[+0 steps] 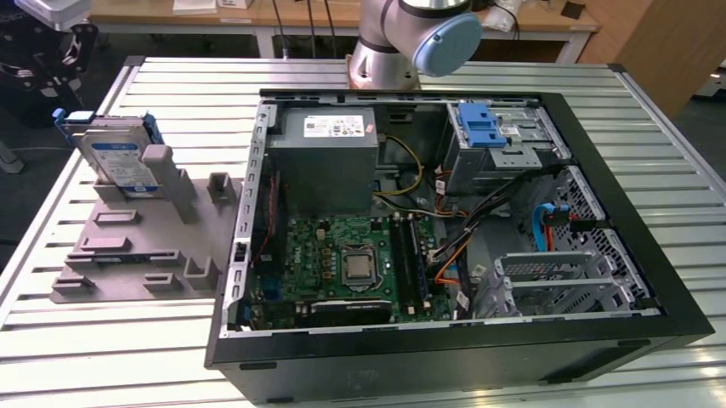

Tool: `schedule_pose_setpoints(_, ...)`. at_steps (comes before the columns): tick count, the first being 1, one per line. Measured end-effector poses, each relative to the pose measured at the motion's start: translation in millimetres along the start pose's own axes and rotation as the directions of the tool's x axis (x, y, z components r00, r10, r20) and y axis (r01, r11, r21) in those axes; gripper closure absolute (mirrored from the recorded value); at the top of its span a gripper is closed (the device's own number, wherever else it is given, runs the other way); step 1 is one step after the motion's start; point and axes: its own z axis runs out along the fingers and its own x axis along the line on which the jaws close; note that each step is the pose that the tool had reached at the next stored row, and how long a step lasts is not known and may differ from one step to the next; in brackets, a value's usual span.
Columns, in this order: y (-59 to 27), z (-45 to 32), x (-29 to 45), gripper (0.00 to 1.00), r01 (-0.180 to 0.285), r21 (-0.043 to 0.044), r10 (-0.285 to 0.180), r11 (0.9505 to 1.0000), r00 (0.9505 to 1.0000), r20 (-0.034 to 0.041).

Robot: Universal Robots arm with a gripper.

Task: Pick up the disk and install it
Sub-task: 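Pick up the disk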

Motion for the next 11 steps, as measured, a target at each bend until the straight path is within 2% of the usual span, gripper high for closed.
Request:
schedule_pose_setpoints(6,0.0,0.0,0.0,0.89,0.054,-0.0007,-0.054,0.9985,0.9985,-0.0008)
schedule_pose_setpoints(11,0.0,0.0,0.0,0.89,0.095,-0.0013,-0.095,0.9955,0.9955,-0.0013)
